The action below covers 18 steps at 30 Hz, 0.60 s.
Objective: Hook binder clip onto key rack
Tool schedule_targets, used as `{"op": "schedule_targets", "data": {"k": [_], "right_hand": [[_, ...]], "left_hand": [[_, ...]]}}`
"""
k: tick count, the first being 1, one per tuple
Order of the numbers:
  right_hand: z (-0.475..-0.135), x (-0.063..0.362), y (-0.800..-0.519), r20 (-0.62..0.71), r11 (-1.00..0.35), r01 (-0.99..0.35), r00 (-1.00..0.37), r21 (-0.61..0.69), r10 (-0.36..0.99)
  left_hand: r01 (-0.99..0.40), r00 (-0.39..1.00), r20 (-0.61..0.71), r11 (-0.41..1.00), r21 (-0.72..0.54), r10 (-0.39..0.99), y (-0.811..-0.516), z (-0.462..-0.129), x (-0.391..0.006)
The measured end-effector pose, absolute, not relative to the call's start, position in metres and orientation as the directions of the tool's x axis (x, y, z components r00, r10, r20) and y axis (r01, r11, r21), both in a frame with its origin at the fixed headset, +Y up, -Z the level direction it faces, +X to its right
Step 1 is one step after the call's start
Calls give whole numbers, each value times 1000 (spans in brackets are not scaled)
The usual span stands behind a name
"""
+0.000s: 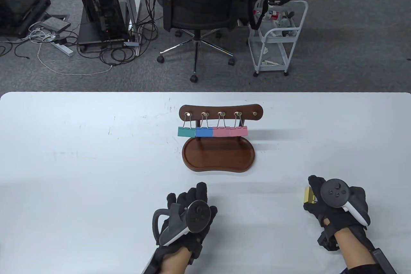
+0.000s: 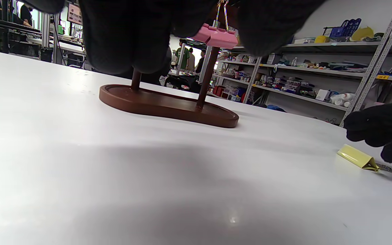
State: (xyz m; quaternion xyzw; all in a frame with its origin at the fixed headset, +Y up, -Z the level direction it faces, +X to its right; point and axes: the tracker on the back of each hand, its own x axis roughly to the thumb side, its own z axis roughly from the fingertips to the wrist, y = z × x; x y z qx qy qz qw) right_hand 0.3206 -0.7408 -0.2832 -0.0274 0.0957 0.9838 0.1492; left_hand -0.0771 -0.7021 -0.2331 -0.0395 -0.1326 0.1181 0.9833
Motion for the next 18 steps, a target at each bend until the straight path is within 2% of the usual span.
{"op": "schedule_targets", "data": {"k": [18], "right_hand": [[-292,311,-754,-104,-966,-192,-979,174,176]], "left_hand": [[-231,934,252,966,-118,254,-703,-234,-77]]}}
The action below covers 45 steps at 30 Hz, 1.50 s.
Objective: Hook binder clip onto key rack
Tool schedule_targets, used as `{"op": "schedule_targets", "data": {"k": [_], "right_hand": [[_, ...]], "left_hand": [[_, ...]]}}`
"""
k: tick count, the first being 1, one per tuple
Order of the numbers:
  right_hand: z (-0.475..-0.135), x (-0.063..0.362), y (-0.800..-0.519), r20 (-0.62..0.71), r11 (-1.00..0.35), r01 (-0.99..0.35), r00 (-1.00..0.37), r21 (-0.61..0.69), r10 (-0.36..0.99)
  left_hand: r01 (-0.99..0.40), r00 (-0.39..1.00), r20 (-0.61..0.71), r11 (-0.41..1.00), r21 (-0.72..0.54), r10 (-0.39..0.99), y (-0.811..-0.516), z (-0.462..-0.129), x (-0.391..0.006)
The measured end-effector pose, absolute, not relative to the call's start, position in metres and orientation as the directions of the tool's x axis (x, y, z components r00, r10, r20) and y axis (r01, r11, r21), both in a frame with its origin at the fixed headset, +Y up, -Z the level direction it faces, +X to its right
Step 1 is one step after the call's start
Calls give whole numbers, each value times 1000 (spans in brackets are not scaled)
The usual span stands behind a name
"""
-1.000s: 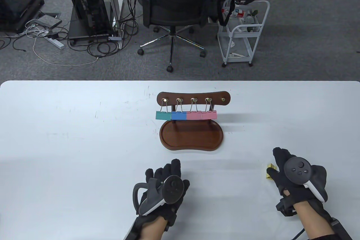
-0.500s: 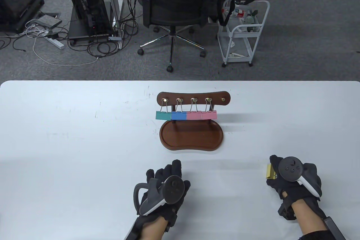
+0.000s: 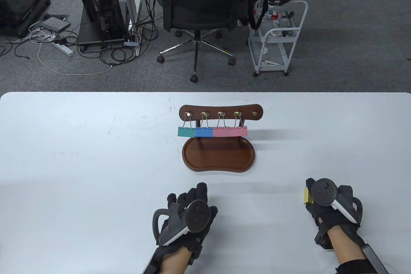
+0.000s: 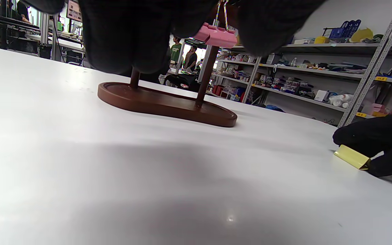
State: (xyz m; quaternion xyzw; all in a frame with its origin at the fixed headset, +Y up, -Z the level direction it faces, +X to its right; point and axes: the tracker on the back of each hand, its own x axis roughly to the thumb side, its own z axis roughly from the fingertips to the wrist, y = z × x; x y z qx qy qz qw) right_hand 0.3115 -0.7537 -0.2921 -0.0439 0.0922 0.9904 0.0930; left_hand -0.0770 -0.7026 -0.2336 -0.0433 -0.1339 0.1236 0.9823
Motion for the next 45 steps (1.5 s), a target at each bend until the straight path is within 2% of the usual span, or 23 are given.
{"op": "schedule_targets", "data": {"k": [23,33,40,45], "right_hand": [[-295,305,-752,-63,-976,-175,-984,131,168],[-288,281,-716,62,-977,-203,-976,71,208],[-279,244,-685,206,-980,-196,-958,25,197],[-269,209,-675,318,-985,-175,-933,10,169]], "left_hand": [[-233,933,253,965,-119,257,-703,-234,-76],[-230,931,263,967,-114,253,-702,-234,-74],[-235,928,270,966,-108,255,-702,-234,-74],[-238,926,276,966,-100,257,-702,-234,-74]]}}
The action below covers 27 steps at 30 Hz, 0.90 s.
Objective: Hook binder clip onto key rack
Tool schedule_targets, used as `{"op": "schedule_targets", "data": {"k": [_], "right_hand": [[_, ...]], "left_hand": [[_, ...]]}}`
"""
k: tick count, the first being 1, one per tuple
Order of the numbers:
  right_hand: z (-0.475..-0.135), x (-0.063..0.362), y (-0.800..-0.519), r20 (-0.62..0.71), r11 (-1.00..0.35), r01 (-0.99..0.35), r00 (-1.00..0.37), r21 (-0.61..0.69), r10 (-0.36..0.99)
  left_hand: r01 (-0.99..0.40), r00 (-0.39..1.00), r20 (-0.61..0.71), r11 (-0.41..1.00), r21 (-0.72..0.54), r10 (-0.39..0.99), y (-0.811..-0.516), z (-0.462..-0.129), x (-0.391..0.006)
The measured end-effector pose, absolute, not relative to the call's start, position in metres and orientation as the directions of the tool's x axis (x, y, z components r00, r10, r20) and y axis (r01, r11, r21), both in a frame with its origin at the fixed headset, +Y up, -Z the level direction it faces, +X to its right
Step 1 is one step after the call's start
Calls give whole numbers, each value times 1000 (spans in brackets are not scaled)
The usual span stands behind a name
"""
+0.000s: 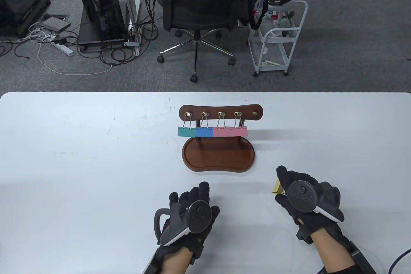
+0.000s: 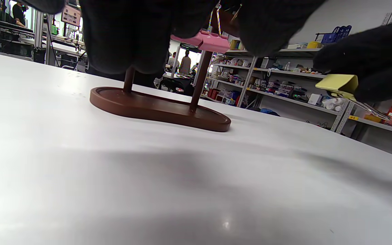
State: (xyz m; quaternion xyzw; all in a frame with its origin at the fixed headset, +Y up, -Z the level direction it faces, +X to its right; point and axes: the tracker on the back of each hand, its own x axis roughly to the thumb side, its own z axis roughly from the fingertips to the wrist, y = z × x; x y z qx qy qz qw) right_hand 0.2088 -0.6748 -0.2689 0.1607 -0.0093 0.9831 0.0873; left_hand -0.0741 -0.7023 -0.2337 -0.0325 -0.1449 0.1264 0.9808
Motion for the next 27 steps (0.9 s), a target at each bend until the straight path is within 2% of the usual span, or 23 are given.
{"op": "schedule_targets", "data": {"k": [12,20,27], "right_hand": [[-250,140,-680,510,-982,-179,-839,66,188],[-245,132,-692,567,-981,-175,-802,80,189],[-240,128,-693,604,-981,-182,-776,64,183]], "left_hand": [[-224,918,317,971,-86,239,-703,-232,-70],[-229,899,369,971,-65,236,-703,-232,-70],[-240,828,513,970,-45,228,-702,-225,-58]]}}
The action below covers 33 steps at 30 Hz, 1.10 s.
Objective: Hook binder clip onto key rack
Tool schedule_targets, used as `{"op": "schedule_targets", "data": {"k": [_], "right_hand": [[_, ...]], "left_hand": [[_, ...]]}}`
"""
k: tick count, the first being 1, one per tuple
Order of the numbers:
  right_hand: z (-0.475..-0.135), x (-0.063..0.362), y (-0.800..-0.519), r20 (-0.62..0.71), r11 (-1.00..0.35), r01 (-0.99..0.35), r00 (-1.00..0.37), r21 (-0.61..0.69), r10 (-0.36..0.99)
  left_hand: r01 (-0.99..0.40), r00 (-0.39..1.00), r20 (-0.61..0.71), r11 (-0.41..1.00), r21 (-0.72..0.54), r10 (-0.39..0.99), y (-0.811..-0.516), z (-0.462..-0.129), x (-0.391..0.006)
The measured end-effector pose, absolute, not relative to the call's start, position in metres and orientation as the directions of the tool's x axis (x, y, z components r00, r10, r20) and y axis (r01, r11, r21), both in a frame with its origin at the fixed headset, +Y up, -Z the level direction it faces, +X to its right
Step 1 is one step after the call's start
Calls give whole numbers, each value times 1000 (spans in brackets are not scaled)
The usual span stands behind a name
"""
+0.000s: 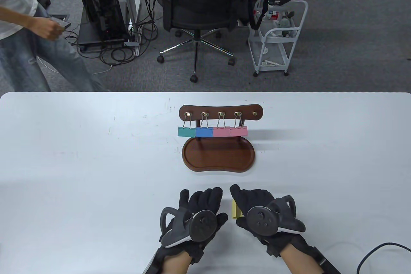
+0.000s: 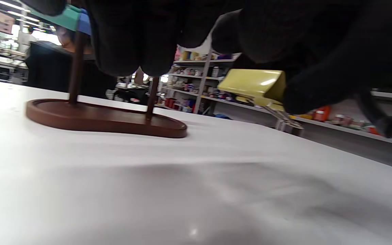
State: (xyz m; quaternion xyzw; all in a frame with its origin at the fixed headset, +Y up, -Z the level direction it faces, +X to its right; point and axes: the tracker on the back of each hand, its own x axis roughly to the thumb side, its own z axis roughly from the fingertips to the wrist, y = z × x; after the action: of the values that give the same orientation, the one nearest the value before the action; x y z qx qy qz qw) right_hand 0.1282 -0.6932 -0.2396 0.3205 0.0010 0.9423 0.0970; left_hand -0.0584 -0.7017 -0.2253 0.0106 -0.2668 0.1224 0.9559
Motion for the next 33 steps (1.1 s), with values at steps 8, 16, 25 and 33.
{"op": "schedule_targets", "data": {"k": [8,16,25,33], "right_hand": [[-232,131,-688,627,-976,-212,-753,56,199],[-226,137,-683,656,-969,-242,-725,44,211],[-222,133,-679,701,-973,-224,-685,57,199],[-219,136,-677,713,-970,-236,-670,60,207]], "left_hand": [[-255,737,647,967,-2,196,-699,-217,-50],[-266,688,701,964,3,188,-698,-214,-45],[-266,674,718,964,13,177,-698,-212,-44],[-282,646,743,959,20,175,-697,-210,-41]]}}
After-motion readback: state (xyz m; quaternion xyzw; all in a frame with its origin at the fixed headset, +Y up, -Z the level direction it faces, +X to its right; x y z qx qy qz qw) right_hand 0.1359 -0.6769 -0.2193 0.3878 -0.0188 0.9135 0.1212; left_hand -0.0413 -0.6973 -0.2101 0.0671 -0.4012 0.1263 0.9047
